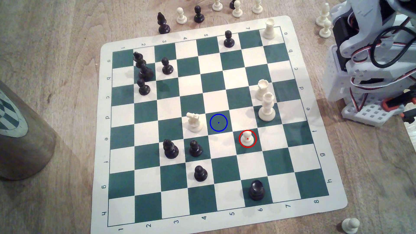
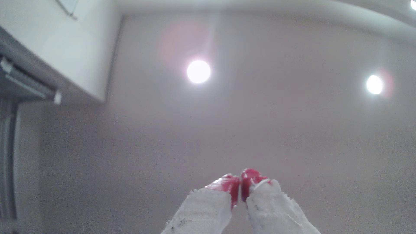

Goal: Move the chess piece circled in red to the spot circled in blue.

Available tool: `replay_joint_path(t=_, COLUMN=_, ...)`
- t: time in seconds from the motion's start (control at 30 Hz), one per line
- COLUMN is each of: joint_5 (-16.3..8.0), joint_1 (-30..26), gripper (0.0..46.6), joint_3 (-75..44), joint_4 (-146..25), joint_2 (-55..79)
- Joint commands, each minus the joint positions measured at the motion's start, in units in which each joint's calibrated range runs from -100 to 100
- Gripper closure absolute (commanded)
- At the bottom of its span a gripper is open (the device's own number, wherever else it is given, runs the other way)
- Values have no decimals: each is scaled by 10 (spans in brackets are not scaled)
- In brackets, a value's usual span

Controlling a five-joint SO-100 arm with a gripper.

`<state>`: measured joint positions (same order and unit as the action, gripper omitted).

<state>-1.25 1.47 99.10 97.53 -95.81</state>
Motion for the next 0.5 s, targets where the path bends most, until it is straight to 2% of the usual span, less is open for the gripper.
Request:
replay_joint_path(t=0.0, joint_5=-2, joint_1=-17, gripper=464, joint_3=-47, joint_4=-115, joint_2=0)
replay_joint_path(t=0.33, joint_5=-4, joint_1=-28, gripper=464, joint_3=-247, joint_4=-617, joint_2=1)
replay_joint_path(t=0.47, joint_5=-4, joint_1=-25, gripper=464, joint_3=-267, joint_4=-735, joint_2=1)
